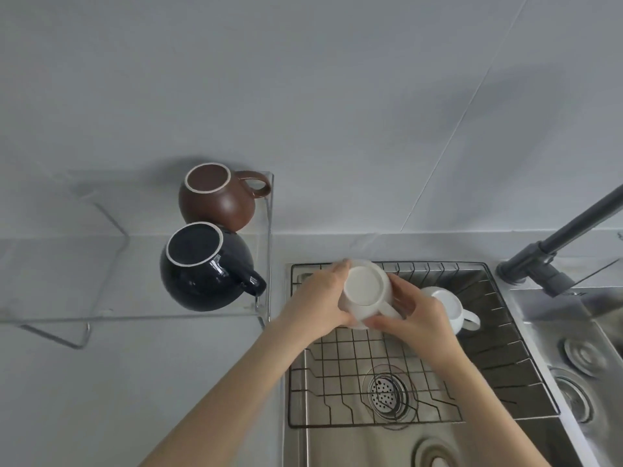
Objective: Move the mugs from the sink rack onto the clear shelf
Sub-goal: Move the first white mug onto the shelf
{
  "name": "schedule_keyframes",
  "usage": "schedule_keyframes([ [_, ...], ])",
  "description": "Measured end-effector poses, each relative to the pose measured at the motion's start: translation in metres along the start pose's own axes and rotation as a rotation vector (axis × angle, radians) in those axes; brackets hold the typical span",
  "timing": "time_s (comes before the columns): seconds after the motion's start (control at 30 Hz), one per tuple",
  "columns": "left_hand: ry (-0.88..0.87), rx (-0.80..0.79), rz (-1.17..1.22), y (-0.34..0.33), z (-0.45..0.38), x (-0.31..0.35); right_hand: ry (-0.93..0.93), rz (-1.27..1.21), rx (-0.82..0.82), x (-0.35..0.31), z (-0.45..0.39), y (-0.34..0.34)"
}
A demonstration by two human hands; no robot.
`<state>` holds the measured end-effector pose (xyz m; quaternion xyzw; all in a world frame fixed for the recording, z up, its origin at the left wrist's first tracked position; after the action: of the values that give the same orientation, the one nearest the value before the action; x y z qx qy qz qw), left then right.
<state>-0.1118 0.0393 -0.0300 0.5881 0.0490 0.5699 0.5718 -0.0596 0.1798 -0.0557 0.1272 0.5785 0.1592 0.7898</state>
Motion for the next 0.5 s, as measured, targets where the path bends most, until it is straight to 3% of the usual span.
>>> schedule_keyframes([
  [0.27,-0.103,0.323,0.024,0.123,0.089,0.048,0.259,0.056,-0.078,-0.151,0.029,0.014],
  [0.5,-0.008,0.478,0.152,0.209,0.16,-0.003,0.419,0.096,-0.235,-0.262,0.01,-0.052],
])
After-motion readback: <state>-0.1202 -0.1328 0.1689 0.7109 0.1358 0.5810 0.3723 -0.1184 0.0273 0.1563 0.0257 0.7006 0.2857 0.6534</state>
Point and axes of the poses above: each hand's wrist, its own z-axis away from the middle knuckle, its own y-axis out of the back of the hand, x = y × z, the point moved 7 cm from there along -z, towards the middle knuckle, and after that the axes turned 11 degrees about -x, right-handed, at the moved point
